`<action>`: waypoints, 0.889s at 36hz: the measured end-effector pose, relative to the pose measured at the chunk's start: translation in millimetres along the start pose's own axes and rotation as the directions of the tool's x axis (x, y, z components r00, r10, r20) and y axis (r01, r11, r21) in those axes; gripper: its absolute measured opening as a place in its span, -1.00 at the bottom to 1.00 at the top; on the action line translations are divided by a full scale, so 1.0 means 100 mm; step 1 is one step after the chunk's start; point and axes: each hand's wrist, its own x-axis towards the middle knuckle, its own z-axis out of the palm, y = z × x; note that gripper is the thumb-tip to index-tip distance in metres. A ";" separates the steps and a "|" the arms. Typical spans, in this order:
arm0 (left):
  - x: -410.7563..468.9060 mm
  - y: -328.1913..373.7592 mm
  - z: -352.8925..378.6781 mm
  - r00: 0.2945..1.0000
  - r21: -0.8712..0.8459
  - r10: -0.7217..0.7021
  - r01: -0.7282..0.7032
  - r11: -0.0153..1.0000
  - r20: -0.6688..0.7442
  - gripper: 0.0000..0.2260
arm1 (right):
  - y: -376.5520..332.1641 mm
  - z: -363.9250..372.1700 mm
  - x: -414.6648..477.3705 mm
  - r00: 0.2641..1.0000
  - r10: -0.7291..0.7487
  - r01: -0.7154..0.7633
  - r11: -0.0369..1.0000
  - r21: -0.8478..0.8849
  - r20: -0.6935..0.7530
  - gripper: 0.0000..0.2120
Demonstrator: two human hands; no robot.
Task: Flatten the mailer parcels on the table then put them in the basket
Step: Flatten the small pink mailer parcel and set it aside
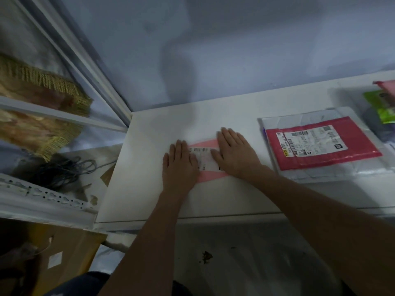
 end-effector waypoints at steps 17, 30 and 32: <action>-0.12 -0.14 -0.72 0.881 -0.651 -0.400 0.459 0.604 0.250 -0.91 | 0.01 -0.49 -0.08 0.909 0.403 -0.418 0.875 0.245 0.109 -0.62; -0.18 -0.13 -0.78 0.774 -0.812 -0.314 0.583 0.015 0.549 -0.85 | 0.10 -0.63 -0.17 0.805 0.420 -0.585 0.442 0.680 0.419 -0.74; -0.18 -0.13 -0.75 0.765 -0.801 -0.325 0.598 0.040 0.555 -0.86 | 0.12 -0.62 -0.19 0.797 0.417 -0.589 0.378 0.714 0.437 -0.68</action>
